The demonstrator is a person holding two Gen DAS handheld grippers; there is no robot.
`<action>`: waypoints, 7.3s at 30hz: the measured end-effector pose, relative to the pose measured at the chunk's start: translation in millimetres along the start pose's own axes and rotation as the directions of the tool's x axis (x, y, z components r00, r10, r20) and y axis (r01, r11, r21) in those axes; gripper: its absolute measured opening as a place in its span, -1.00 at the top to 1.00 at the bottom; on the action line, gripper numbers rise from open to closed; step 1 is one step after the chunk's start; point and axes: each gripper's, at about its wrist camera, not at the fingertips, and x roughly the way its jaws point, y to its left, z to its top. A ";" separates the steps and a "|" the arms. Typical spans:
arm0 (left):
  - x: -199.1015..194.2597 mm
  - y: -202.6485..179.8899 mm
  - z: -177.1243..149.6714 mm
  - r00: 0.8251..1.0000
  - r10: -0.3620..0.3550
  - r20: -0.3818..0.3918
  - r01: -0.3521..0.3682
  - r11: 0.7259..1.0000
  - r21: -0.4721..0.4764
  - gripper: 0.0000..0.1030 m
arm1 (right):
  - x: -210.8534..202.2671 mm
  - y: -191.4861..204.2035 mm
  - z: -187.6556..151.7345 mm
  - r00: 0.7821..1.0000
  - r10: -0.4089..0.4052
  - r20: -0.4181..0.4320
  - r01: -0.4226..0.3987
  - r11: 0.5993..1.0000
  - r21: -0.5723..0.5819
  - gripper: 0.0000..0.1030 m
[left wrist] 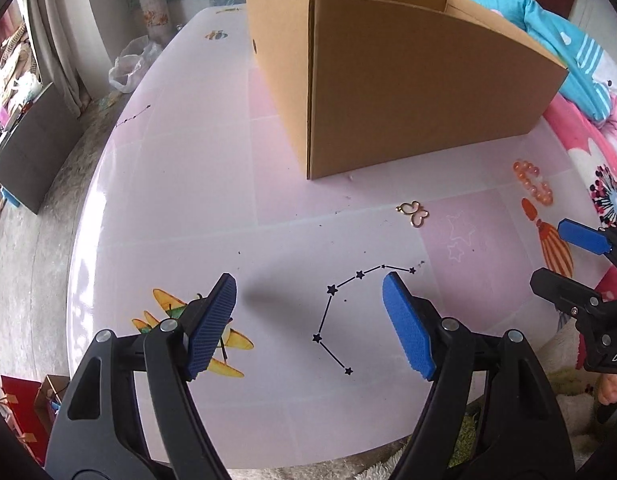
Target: Organize jewelry
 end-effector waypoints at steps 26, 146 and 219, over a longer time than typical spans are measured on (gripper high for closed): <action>9.7 2.0 5.3 0.999 0.043 0.011 -0.043 0.999 -0.021 -0.81 | 21.4 -7.5 -8.1 0.989 -0.145 -0.009 0.145 0.989 -0.006 -0.87; 7.7 -10.6 5.2 0.990 0.133 -0.048 -0.137 0.986 -0.092 -0.86 | 26.2 -5.2 -3.6 0.988 -0.150 -0.031 0.150 0.989 0.000 -0.88; 20.9 -64.0 36.7 0.995 -0.090 0.042 0.080 0.976 0.204 0.50 | 19.9 9.8 -36.0 0.985 -0.144 0.090 0.145 0.989 -0.001 -0.88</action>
